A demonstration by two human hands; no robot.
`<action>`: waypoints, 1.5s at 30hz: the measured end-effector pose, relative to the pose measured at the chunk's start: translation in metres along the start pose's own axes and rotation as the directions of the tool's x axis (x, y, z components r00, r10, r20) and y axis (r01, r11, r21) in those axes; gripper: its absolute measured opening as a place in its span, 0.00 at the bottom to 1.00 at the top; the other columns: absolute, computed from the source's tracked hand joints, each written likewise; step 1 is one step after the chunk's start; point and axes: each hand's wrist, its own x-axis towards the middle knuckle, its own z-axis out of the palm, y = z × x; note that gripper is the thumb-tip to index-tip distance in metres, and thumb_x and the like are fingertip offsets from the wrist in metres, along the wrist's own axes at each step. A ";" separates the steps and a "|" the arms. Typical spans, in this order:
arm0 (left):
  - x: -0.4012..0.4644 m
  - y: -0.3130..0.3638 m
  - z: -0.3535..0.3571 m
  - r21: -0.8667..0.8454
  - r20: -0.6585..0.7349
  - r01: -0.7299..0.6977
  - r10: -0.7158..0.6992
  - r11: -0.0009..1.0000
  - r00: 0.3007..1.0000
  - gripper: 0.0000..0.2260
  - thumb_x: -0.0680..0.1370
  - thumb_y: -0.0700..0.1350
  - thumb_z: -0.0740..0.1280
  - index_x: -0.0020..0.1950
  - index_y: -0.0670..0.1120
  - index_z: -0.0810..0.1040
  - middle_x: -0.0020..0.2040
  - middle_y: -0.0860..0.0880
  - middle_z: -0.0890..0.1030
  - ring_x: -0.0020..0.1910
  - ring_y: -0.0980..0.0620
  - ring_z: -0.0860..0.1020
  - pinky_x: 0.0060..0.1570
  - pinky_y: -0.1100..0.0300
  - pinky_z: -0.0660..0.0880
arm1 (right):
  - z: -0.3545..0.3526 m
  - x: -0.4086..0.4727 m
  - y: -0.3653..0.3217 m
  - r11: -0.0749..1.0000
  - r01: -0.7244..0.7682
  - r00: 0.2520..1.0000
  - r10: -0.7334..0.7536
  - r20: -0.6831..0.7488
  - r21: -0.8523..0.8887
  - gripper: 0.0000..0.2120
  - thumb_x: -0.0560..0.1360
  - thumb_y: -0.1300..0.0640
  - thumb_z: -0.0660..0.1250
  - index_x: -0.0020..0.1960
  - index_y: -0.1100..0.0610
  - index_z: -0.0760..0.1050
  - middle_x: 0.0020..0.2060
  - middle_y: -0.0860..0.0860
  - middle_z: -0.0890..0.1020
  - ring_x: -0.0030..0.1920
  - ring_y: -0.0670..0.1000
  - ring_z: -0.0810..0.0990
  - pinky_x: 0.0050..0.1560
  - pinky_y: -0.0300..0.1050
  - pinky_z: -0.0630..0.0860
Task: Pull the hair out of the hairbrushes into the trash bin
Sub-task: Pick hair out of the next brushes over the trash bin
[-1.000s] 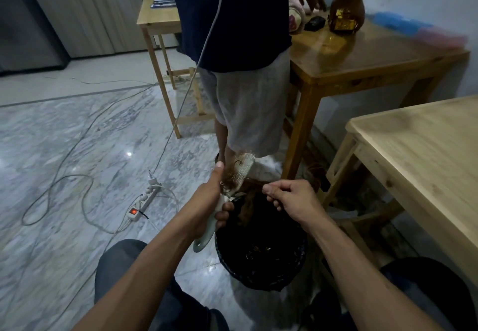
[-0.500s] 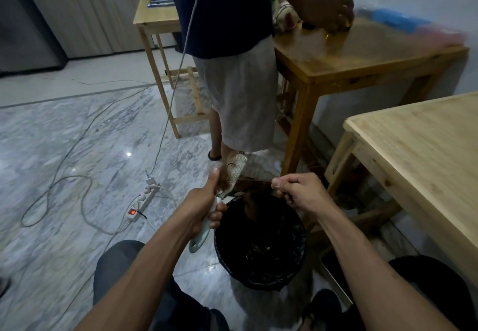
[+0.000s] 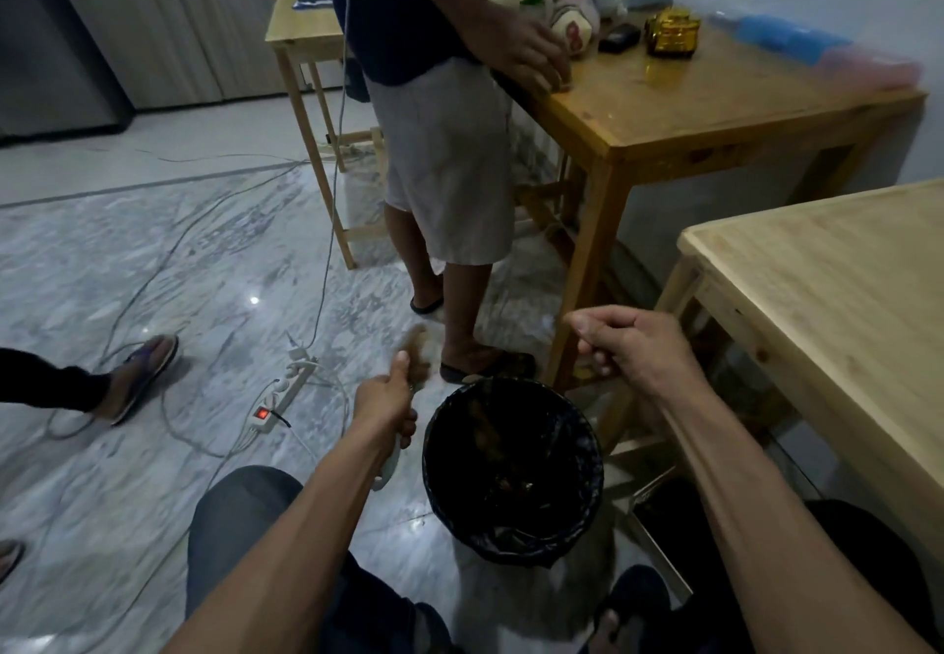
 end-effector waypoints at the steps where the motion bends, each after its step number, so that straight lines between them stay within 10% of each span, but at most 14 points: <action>1: 0.004 -0.003 -0.005 -0.022 -0.032 0.025 -0.025 0.999 0.999 0.27 0.82 0.63 0.60 0.46 0.38 0.74 0.28 0.42 0.71 0.21 0.48 0.67 0.25 0.61 0.64 | -0.008 0.001 -0.004 0.999 0.007 1.000 -0.006 -0.030 0.053 0.05 0.77 0.59 0.73 0.49 0.58 0.87 0.31 0.50 0.82 0.29 0.44 0.76 0.30 0.35 0.72; 9: -0.015 0.002 -0.001 0.002 0.070 -0.107 0.107 0.994 0.992 0.26 0.82 0.64 0.57 0.48 0.40 0.74 0.26 0.45 0.67 0.21 0.49 0.66 0.24 0.61 0.63 | -0.002 0.010 0.038 0.944 -0.131 0.989 0.145 0.023 -0.301 0.09 0.81 0.61 0.69 0.59 0.60 0.84 0.43 0.53 0.85 0.39 0.47 0.81 0.41 0.41 0.80; 17: -0.057 0.037 0.019 0.143 0.388 -0.196 0.128 0.970 0.913 0.31 0.80 0.67 0.59 0.54 0.39 0.79 0.30 0.44 0.73 0.22 0.50 0.68 0.23 0.63 0.63 | 0.026 0.005 0.042 0.903 -0.080 0.931 0.219 0.292 -0.422 0.48 0.73 0.55 0.79 0.82 0.41 0.53 0.74 0.47 0.67 0.50 0.47 0.83 0.37 0.39 0.81; 22: -0.066 0.055 0.021 0.130 0.508 -0.193 0.102 0.972 0.855 0.27 0.80 0.67 0.60 0.50 0.43 0.81 0.28 0.45 0.73 0.21 0.50 0.66 0.24 0.63 0.63 | 0.045 0.002 0.039 0.993 0.019 0.923 0.026 0.384 -0.113 0.19 0.74 0.60 0.77 0.63 0.51 0.79 0.55 0.50 0.87 0.50 0.48 0.87 0.49 0.45 0.84; 25: -0.055 0.062 0.010 0.072 0.340 -0.188 0.154 0.979 0.928 0.28 0.81 0.67 0.59 0.52 0.41 0.77 0.28 0.45 0.72 0.20 0.50 0.66 0.24 0.63 0.62 | 0.046 0.003 0.048 0.999 -0.047 0.966 0.045 0.254 0.004 0.06 0.78 0.59 0.73 0.52 0.60 0.85 0.39 0.53 0.86 0.37 0.49 0.83 0.40 0.38 0.81; 31: -0.001 0.043 -0.020 -0.073 0.088 -0.024 0.031 0.997 0.996 0.29 0.82 0.66 0.55 0.59 0.40 0.73 0.32 0.43 0.70 0.21 0.50 0.64 0.26 0.61 0.61 | 0.033 0.004 0.064 0.999 -0.047 0.996 0.045 0.083 0.026 0.11 0.80 0.63 0.69 0.40 0.57 0.85 0.29 0.50 0.82 0.30 0.46 0.76 0.32 0.35 0.74; 37: 0.035 0.015 -0.063 -0.165 -0.118 0.055 -0.075 0.985 0.990 0.27 0.83 0.67 0.48 0.55 0.44 0.69 0.29 0.46 0.61 0.21 0.51 0.59 0.26 0.60 0.58 | -0.003 0.008 0.040 0.886 -0.005 0.987 0.079 -0.140 0.463 0.11 0.82 0.66 0.64 0.43 0.62 0.82 0.29 0.50 0.80 0.28 0.44 0.74 0.28 0.32 0.71; 45: -0.020 0.016 -0.015 -0.054 0.089 -0.192 0.196 0.980 0.977 0.26 0.83 0.64 0.55 0.52 0.42 0.76 0.29 0.46 0.66 0.24 0.50 0.65 0.26 0.59 0.61 | 0.038 0.005 0.069 0.959 -0.213 0.926 0.260 0.273 -0.189 0.14 0.85 0.60 0.60 0.67 0.63 0.77 0.57 0.56 0.83 0.41 0.49 0.85 0.39 0.40 0.83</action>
